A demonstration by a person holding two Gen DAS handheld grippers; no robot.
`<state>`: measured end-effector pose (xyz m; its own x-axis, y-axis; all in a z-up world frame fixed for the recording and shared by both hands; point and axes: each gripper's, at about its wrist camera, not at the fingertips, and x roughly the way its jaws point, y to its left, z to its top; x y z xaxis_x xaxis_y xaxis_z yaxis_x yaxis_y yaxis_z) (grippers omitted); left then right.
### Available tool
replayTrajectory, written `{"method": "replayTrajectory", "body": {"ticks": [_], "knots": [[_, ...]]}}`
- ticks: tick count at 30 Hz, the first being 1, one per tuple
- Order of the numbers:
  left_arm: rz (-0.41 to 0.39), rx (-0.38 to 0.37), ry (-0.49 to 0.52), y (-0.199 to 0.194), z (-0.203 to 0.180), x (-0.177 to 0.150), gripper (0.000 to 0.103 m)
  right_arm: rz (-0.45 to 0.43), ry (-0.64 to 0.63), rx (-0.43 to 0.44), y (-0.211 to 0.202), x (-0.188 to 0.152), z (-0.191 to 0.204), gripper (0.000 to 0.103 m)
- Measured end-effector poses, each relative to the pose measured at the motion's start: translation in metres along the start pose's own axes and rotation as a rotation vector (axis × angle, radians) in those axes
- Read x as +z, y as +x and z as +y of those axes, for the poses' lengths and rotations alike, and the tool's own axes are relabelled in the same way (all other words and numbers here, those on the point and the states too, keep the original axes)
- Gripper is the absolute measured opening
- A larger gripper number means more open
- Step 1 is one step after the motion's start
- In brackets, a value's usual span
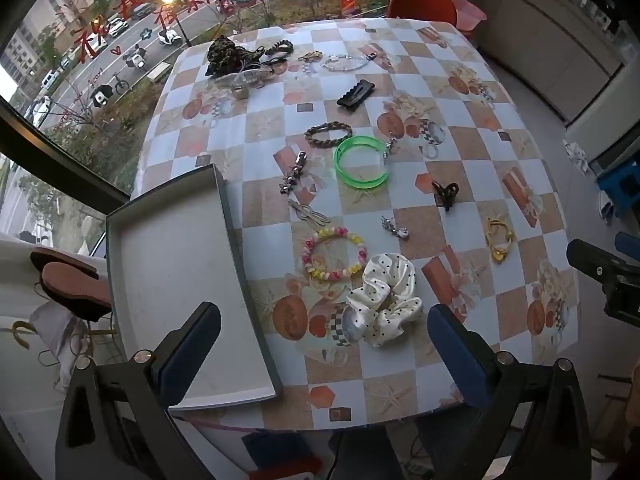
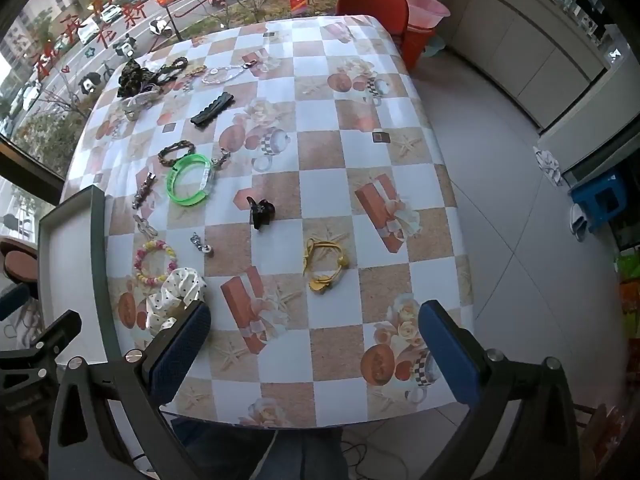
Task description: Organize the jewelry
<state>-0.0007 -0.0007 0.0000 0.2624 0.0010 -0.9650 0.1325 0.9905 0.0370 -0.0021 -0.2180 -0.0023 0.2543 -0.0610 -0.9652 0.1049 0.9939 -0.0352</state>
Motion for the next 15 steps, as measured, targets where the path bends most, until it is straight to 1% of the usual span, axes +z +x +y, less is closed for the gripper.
{"method": "replayTrajectory", "body": {"ticks": [9,15], "knots": [[0.001,0.0,-0.003,-0.001,-0.004,-0.004,0.103,0.0,0.001,0.001,0.0,-0.002,-0.001,0.103],[0.002,0.0,-0.007,-0.002,-0.004,-0.015,0.103,0.0,-0.001,0.001,0.001,-0.003,-0.001,0.103]]}}
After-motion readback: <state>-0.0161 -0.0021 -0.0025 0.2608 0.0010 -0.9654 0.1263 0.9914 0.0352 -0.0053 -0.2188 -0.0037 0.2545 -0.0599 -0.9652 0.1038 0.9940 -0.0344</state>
